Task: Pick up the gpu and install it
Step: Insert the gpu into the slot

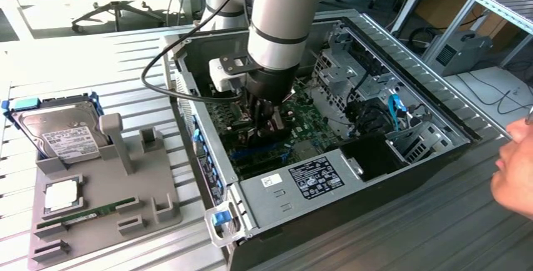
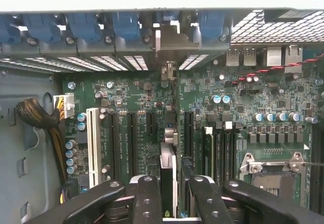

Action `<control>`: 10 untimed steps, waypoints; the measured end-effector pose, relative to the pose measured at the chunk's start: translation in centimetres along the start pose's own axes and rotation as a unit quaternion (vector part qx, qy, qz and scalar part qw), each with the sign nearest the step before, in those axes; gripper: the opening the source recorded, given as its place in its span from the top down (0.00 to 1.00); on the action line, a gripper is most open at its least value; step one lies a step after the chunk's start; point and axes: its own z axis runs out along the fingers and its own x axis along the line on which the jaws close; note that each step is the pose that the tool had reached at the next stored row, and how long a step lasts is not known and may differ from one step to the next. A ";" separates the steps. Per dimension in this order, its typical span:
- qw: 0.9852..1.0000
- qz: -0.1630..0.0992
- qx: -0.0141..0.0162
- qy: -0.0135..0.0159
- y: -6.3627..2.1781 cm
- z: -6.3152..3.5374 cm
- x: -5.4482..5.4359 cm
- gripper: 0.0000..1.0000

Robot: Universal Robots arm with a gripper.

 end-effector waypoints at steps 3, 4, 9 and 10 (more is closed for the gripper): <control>1.000 0.000 0.000 0.002 -0.09 0.12 0.0 0.73; 1.000 0.000 0.000 0.003 -0.13 0.15 0.0 0.73; 1.000 0.000 0.000 0.003 -0.21 0.23 0.0 0.73; 1.000 0.000 0.000 0.003 -0.18 0.27 0.0 0.73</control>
